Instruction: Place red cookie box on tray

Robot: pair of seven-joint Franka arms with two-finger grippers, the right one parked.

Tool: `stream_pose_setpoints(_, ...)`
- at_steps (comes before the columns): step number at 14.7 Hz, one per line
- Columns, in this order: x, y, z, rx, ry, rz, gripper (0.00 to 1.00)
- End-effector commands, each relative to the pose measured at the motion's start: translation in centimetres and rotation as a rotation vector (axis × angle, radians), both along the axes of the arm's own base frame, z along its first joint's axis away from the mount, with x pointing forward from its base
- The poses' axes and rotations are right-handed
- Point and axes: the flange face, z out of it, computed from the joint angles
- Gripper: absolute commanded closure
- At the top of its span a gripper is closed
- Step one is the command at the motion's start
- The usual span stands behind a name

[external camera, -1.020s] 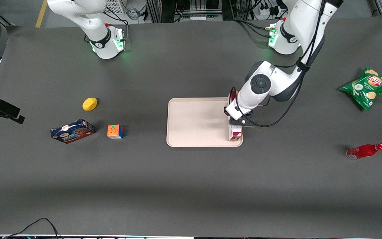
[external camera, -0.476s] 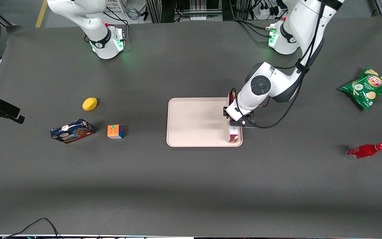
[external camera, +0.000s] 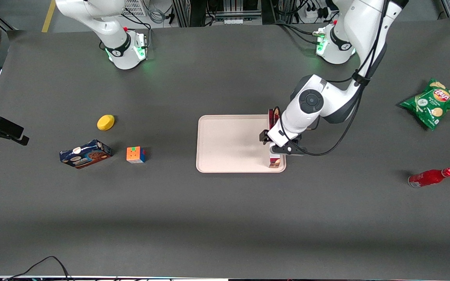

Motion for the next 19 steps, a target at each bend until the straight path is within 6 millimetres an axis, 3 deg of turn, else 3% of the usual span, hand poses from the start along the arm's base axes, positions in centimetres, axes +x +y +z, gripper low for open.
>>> stream_pose_setpoints(1,2.9,2.4,6.7,0.071,-0.009,-0.040,0.00)
stream_pose_setpoints(2,4.3,4.2,9.2,0.095,-0.014,-0.059,0.00)
stream_pose_setpoints(6,6.6,12.4,16.9,0.142,-0.098,-0.040,0.00)
stream_pose_setpoints(10,7.0,21.4,21.8,0.188,-0.100,-0.060,0.00)
stream_pose_setpoints(13,6.5,27.1,27.4,0.211,-0.067,0.008,0.00)
stream_pose_setpoints(14,6.2,28.6,29.1,0.210,-0.052,0.036,0.00)
stream_pose_setpoints(16,4.7,29.6,32.4,0.185,-0.044,0.044,0.00)
stream_pose_setpoints(19,3.1,31.2,35.1,0.184,-0.074,0.034,0.00)
